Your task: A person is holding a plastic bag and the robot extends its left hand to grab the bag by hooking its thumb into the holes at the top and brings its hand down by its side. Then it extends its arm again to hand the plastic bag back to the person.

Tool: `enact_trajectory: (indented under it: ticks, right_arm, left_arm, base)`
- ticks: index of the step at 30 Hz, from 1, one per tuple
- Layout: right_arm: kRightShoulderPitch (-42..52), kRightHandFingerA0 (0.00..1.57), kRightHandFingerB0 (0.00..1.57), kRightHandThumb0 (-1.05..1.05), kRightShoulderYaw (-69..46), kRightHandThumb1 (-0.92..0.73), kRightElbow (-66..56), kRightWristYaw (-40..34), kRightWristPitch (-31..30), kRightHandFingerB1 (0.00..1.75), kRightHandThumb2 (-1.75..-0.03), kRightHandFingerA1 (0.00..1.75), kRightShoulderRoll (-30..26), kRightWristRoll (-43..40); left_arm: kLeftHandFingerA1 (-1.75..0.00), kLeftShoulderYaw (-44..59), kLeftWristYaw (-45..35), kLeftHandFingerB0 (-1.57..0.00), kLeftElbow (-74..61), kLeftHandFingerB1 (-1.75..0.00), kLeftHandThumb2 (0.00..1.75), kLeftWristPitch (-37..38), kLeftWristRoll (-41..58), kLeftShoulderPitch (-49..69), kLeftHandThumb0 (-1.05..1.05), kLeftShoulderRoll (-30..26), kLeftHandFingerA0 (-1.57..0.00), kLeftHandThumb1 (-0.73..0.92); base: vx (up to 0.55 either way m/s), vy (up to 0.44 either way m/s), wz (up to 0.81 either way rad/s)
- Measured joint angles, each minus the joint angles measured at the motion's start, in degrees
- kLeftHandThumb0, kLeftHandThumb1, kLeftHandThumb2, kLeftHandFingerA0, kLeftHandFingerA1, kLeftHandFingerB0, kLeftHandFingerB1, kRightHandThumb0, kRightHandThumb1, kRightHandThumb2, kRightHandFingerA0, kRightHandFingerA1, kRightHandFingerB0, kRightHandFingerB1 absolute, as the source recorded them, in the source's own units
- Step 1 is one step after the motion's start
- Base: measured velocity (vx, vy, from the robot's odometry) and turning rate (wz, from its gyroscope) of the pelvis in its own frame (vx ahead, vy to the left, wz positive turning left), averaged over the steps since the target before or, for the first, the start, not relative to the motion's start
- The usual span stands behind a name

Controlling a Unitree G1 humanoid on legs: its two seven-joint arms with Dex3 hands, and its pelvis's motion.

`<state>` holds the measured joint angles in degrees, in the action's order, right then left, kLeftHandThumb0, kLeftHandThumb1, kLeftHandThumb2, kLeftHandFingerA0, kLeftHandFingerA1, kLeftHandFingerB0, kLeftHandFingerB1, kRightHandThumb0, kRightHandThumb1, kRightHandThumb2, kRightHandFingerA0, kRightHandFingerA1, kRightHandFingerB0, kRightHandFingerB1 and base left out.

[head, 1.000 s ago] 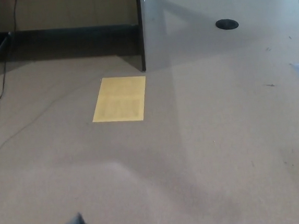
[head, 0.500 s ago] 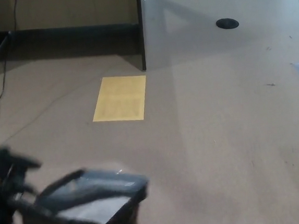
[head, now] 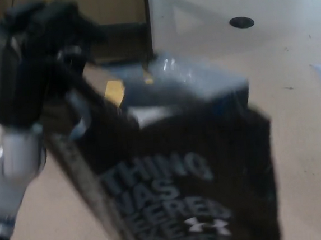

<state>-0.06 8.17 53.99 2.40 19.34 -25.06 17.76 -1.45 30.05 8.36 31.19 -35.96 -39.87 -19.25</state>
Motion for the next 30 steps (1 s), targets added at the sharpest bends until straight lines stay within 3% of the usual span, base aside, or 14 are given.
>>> enact_trajectory:
  ticks: [10, 11, 12, 13, 14, 16, 17, 18, 20, 23, 24, 26, 27, 30]
  right_arm:
    - [0.1, 0.73, 0.57, -0.34, -0.2, -0.69, 0.3, 0.0, 0.0, 0.42, -0.61, 0.50, 0.0, -0.1]
    - [0.2, 0.72, 0.57, -0.34, -0.2, -0.69, 0.3, 0.0, 0.0, 0.42, -0.61, 0.50, 0.0, -0.1]
    - [0.3, 0.72, 0.56, -0.34, -0.3, -0.69, 0.4, 0.0, 0.0, 0.42, -0.61, 0.51, 0.0, -0.1]
    - [0.2, 0.72, 0.56, -0.34, -0.3, -0.69, 0.4, 0.0, 0.0, 0.42, -0.61, 0.51, 0.0, -0.1]
    - [0.2, 0.72, 0.56, -0.35, -0.3, -0.70, 0.5, 0.0, 0.0, 0.41, -0.60, 0.50, 0.0, -0.1]
    - [0.2, 0.72, 0.56, -0.35, -0.3, -0.69, 0.6, 0.0, 0.0, 0.41, -0.61, 0.50, 0.0, -0.1]
    - [0.2, 0.73, 0.56, -0.35, -0.4, -0.70, 0.6, 0.0, -0.1, 0.41, -0.61, 0.50, 0.0, -0.1]
    - [0.2, 0.74, 0.58, -0.34, -0.5, -0.70, 0.6, 0.0, -0.1, 0.42, -0.61, 0.52, 0.0, -0.1]
    - [0.1, 0.72, 0.58, -0.35, -0.6, -0.70, 0.4, 0.0, -0.2, 0.42, -0.61, 0.51, 0.0, -0.1]
    - [0.2, 0.71, 0.57, -0.36, -0.7, -0.70, 0.2, 0.0, -0.2, 0.41, -0.60, 0.48, 0.0, -0.1]
    - [0.2, 0.72, 0.56, -0.36, -0.7, -0.71, 0.2, 0.0, -0.2, 0.41, -0.60, 0.49, 0.0, -0.1]
    - [0.2, 0.72, 0.57, -0.36, -0.7, -0.71, 0.3, 0.0, -0.2, 0.41, -0.60, 0.49, 0.0, -0.1]
    - [0.2, 0.65, 0.52, -0.41, -0.7, -0.59, 0.3, 0.0, -0.2, 0.53, -0.82, 0.61, 0.0, -0.1]
    - [0.0, 0.74, 0.57, -0.34, -0.8, -0.70, 0.2, 0.0, -0.3, 0.42, -0.61, 0.52, 0.0, -0.1]
  left_arm:
    - [-1.69, -5.4, -6.5, -0.66, 6.8, -1.39, 0.65, -6.5, 0.5, -20.4, -0.16, 7.6, -0.86, 0.76]
    - [-1.69, -5.7, -6.7, -0.68, 6.9, -1.33, 0.68, -6.7, 0.5, -20.9, -0.16, 8.1, -0.91, 0.74]
    - [-1.37, -7.2, -7.1, -0.81, 7.2, -1.12, 0.96, -7.5, 0.3, -22.7, -0.20, 10.0, -1.24, 0.55]
    - [-1.37, -8.0, -7.2, -0.81, 7.5, -1.12, 0.96, -7.7, 0.1, -23.4, -0.20, 10.9, -1.24, 0.55]
    - [-1.71, -9.0, -7.2, -0.68, 7.7, -1.40, 0.72, -8.2, -0.3, -24.4, -0.17, 12.0, -0.95, 0.71]
    - [-1.70, -10.7, -7.2, -0.66, 7.8, -1.38, 0.69, -9.0, -1.4, -25.6, -0.22, 13.6, -0.93, 0.75]
    - [-1.33, -11.5, -7.3, -0.79, 7.6, -1.01, 1.00, -9.6, -1.9, -26.1, -0.25, 14.6, -1.21, 0.59]
    - [-1.67, -12.3, -7.5, -0.78, 7.2, -1.06, 0.70, -10.0, -2.2, -26.3, -0.21, 15.4, -0.97, 0.73]
    - [-1.66, -13.9, -7.9, -0.80, 6.4, -1.04, 0.69, -10.7, -2.7, -26.6, -0.23, 17.0, -0.98, 0.70]
    - [-1.70, -15.9, -8.2, -0.69, 5.2, -1.36, 0.70, -12.2, -4.0, -26.7, -0.22, 19.0, -1.01, 0.69]
    - [-1.38, -16.5, -8.2, -0.78, 5.1, -0.99, 0.95, -12.7, -4.5, -26.7, -0.30, 19.6, -1.29, 0.53]
    - [-1.37, -17.5, -8.1, -0.78, 5.0, -0.96, 0.95, -13.5, -5.6, -26.8, -0.30, 21.0, -1.27, 0.53]
    - [-1.37, -17.7, -8.0, -0.78, 5.1, -0.99, 0.94, -13.6, -5.8, -26.9, -0.31, 21.2, -1.27, 0.52]
    - [-1.39, -18.0, -7.8, -0.78, 5.3, -1.03, 0.94, -14.4, -6.7, -27.5, -0.32, 21.9, -1.30, 0.52]
  base:
    - [0.00, 0.000, 0.00]
    - [0.00, 0.000, 0.00]
    - [0.00, 0.000, 0.00]
    - [0.00, 0.000, 0.00]
    - [0.00, 0.000, 0.00]
    - [0.00, 0.000, 0.00]
    - [0.00, 0.000, 0.00]
    - [0.00, 0.000, 0.00]
    - [0.00, 0.000, 0.00]
    - [0.00, 0.000, 0.00]
    - [0.00, 0.000, 0.00]
    - [0.00, 0.000, 0.00]
    - [0.00, 0.000, 0.00]
    - [0.00, 0.000, 0.00]
